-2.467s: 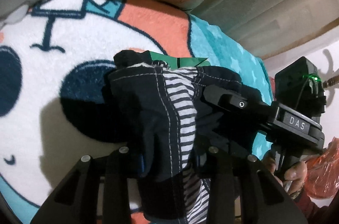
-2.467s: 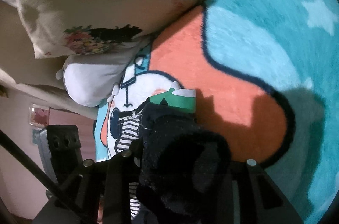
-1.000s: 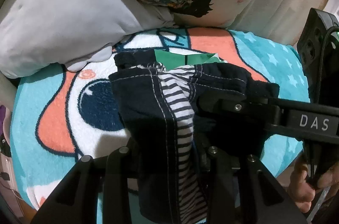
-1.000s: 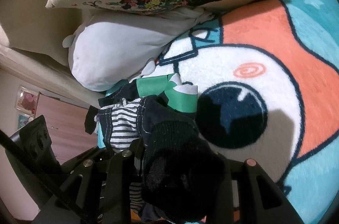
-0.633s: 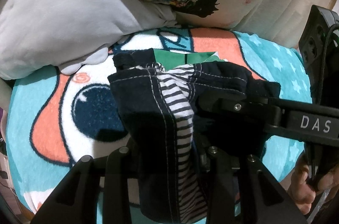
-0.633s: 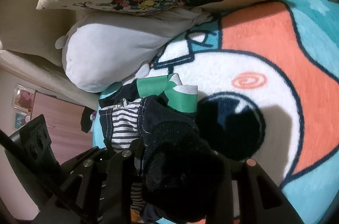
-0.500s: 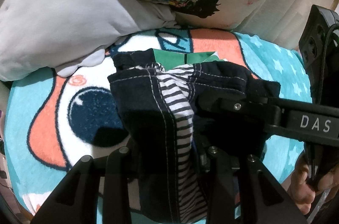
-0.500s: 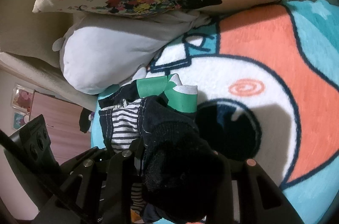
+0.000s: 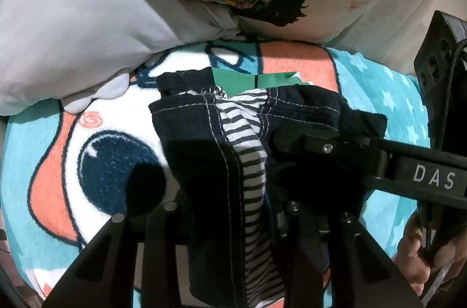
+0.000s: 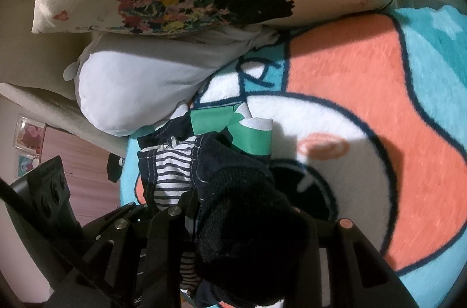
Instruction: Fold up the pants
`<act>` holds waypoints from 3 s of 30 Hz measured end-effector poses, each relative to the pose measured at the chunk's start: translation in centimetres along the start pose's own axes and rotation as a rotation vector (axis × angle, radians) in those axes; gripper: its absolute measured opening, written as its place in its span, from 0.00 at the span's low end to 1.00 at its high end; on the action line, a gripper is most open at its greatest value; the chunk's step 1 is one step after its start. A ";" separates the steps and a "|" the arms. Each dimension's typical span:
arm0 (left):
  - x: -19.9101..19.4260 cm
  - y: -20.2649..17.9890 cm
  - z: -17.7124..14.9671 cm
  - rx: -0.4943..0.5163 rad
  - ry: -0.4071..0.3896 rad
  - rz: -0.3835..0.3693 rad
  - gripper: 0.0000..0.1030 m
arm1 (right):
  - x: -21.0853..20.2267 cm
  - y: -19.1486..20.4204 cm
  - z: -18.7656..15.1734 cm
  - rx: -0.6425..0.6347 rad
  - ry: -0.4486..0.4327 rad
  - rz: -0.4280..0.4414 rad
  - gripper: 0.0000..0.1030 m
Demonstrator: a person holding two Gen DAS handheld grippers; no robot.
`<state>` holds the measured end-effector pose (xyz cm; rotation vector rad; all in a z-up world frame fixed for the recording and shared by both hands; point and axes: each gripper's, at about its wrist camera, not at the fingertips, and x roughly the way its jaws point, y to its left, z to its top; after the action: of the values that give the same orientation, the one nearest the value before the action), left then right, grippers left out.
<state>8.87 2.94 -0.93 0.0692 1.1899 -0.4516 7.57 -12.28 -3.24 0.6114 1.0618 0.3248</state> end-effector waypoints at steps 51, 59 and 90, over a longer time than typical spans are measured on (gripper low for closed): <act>1.1 1.8 -0.3 -0.111 0.031 0.024 0.53 | -0.2 -1.9 1.8 -0.057 -0.074 -0.162 0.60; -0.8 3.3 -1.9 -0.085 0.013 0.023 0.53 | -2.8 -1.1 0.0 0.003 -0.157 -0.196 0.62; -3.0 9.1 -6.9 -0.070 0.005 0.067 0.65 | -2.8 1.7 -8.8 0.069 -0.155 -0.329 0.66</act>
<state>5.35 14.07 -2.53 0.0501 1.2036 -0.3511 -1.46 -9.69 -3.21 0.5039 1.0077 -0.0459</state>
